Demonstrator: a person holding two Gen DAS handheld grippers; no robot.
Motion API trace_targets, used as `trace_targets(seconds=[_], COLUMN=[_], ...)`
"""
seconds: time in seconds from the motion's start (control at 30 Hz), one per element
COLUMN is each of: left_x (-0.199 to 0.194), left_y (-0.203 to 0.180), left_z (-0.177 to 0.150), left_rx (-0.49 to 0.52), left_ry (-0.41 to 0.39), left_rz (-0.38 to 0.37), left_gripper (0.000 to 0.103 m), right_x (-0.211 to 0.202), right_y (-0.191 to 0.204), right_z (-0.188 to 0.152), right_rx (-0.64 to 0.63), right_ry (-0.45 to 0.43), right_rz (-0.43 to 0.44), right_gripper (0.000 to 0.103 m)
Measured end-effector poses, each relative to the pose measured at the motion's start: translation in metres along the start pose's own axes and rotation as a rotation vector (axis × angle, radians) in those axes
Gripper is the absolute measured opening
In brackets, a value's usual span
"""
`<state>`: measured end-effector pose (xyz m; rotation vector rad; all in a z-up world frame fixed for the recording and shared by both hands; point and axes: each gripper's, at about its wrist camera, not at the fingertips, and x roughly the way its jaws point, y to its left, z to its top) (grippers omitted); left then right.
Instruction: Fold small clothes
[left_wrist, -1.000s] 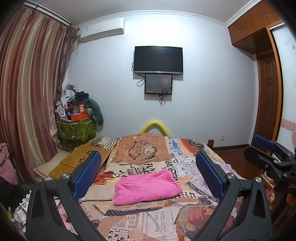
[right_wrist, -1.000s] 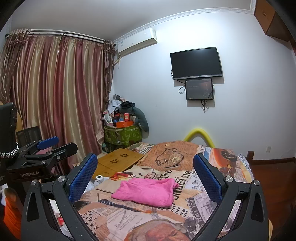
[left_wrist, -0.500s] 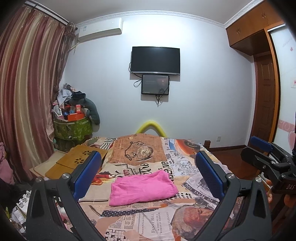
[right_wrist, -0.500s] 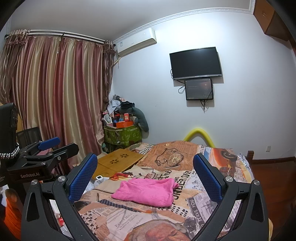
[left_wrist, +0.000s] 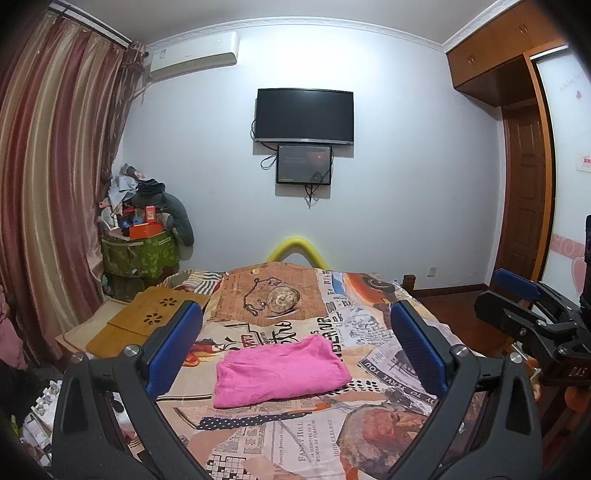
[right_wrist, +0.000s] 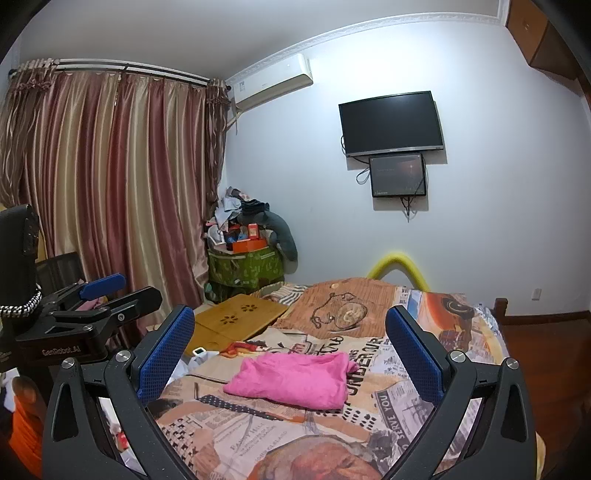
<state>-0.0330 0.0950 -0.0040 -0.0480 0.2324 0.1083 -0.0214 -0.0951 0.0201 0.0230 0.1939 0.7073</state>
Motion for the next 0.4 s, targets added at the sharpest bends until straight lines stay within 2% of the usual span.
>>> trace_targets(seconds=[0.4], left_x=[0.004], left_y=[0.0036], left_z=[-0.0011], left_rx=[-0.013], left_ry=[0.016], left_rz=[-0.025], left_gripper=[0.103], right_x=[0.003], right_y=[0.0009], right_z=[0.0001], right_rx=[0.002], right_ry=[0.016], right_rz=[-0.001], right_gripper=[0.103])
